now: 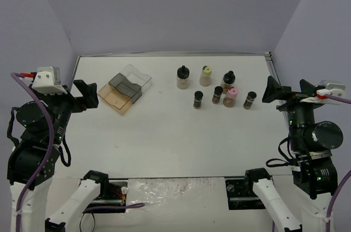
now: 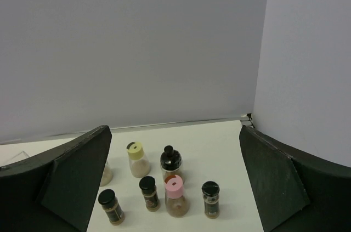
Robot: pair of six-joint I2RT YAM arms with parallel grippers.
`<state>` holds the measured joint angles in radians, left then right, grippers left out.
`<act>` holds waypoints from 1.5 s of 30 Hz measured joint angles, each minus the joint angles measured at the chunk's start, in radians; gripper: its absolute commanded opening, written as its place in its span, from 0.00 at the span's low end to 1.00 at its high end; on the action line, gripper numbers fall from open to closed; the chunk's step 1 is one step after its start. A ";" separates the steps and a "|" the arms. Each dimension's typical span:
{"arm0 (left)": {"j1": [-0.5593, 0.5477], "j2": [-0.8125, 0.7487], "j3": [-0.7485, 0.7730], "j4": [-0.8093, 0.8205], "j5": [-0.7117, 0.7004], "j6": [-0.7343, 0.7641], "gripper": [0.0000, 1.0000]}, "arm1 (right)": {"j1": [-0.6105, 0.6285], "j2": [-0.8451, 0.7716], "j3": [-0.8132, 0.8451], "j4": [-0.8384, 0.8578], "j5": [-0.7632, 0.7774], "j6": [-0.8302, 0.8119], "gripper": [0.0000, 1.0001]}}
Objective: Organize the condiment bottles
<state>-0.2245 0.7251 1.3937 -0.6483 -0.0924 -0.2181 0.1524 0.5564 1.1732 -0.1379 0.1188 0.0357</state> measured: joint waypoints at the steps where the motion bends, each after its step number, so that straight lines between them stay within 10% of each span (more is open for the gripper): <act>1: 0.000 0.003 0.000 0.000 0.003 -0.003 0.97 | 0.000 0.000 0.000 0.000 0.000 0.002 1.00; 15: -0.023 0.305 0.000 0.016 0.129 -0.100 0.97 | 0.000 0.011 -0.050 -0.008 -0.050 0.065 1.00; 29: -0.430 0.860 -0.022 0.374 0.097 -0.193 0.97 | 0.000 0.107 -0.127 -0.081 -0.110 0.133 1.00; 45: -0.580 1.366 0.335 0.571 -0.041 -0.160 0.93 | 0.000 0.098 -0.158 -0.122 -0.172 0.144 1.00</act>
<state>-0.8042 2.0914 1.7291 -0.0771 -0.1335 -0.3783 0.1524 0.6546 1.0153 -0.2600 -0.0534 0.1799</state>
